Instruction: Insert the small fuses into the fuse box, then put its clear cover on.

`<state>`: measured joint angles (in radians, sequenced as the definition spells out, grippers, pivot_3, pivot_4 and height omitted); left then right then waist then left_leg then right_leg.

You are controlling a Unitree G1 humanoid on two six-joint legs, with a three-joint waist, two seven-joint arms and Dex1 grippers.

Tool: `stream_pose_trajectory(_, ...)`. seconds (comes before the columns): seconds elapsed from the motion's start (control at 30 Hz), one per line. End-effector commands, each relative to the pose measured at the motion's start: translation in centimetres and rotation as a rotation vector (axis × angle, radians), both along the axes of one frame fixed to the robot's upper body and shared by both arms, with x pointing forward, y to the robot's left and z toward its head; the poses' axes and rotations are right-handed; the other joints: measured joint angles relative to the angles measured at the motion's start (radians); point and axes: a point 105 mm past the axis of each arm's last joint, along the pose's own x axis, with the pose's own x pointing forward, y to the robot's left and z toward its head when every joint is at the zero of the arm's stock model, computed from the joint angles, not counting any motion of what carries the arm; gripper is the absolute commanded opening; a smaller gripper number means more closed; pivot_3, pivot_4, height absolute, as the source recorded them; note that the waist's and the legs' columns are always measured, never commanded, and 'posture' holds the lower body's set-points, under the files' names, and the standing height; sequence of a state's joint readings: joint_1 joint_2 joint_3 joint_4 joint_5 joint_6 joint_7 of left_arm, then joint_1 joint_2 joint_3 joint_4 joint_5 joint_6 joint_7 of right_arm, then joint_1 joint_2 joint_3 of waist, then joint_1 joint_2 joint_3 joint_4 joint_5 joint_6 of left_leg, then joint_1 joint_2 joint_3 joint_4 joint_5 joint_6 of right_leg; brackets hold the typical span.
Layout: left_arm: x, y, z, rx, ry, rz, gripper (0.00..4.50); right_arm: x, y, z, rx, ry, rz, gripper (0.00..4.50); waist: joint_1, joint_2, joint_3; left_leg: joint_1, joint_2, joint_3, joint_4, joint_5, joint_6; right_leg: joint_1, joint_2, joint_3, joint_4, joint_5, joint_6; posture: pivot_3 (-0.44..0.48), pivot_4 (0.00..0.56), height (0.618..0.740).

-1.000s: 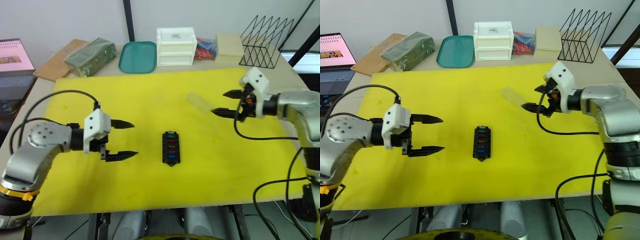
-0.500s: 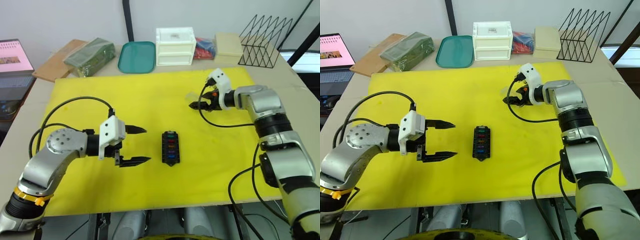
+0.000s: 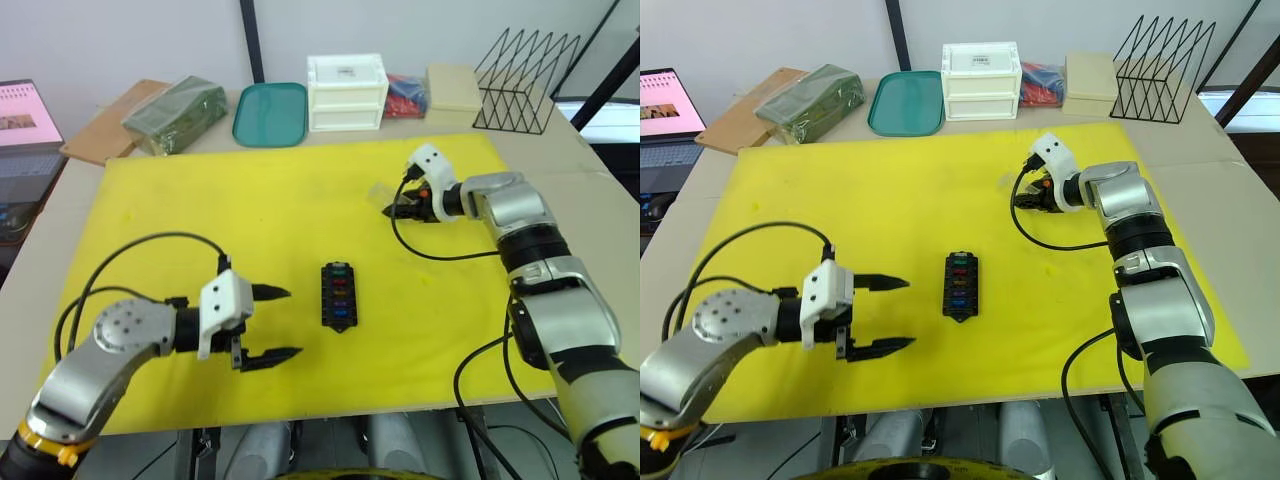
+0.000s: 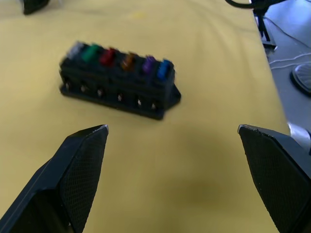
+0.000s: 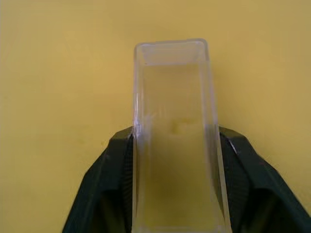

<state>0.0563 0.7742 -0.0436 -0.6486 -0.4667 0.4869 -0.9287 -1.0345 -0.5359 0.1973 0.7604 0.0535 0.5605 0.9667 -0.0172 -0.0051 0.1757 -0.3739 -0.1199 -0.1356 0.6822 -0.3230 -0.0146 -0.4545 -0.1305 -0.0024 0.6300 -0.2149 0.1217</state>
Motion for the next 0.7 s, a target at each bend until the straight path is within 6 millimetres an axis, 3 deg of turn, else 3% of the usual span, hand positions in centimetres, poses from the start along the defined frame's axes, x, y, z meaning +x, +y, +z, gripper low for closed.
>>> stream_pose_trajectory(0.03, -0.3, -0.9, -0.3, -0.017, -0.046, 0.076, 4.5, 0.0, 0.8, 2.8, 0.042, -0.109, 0.031, 1.88, 0.002, 0.0, 0.0, 0.0, 0.0, 0.0, 0.0, 0.0, 0.0, 0.0, 0.0, 0.0, 0.0, 0.0, 0.0, 0.0, 0.15, 0.74)
stream_pose_trajectory(0.2, -0.6, -2.2, -1.8, -0.042, -0.035, 0.18, 4.5, -1.1, 1.4, 4.2, 0.085, -0.129, 0.033, 1.88, 0.006, 0.0, 0.0, 0.0, 0.0, 0.0, 0.0, 0.0, 0.0, 0.0, 0.0, 0.0, 0.0, 0.0, 0.0, 0.0, 0.15, 0.74)
stream_pose_trajectory(0.33, -0.7, -4.4, -2.7, -0.107, 0.006, 0.276, 4.5, -2.5, 2.4, 5.3, 0.105, -0.132, 0.054, 1.88, 0.007, 0.001, 0.0, 0.0, 0.0, 0.0, 0.0, 0.0, 0.0, 0.0, 0.0, 0.0, 0.0, 0.0, 0.0, 0.0, 0.15, 0.74)
stream_pose_trajectory(0.7, 0.9, -8.0, -4.5, -0.115, 0.011, 0.434, 4.5, -4.4, 4.7, 8.5, 0.165, -0.175, 0.074, 1.88, 0.01, 0.001, 0.0, 0.0, 0.0, 0.0, 0.0, 0.0, 0.0, 0.001, -0.001, 0.0, 0.0, 0.0, 0.0, 0.0, 0.15, 0.74)
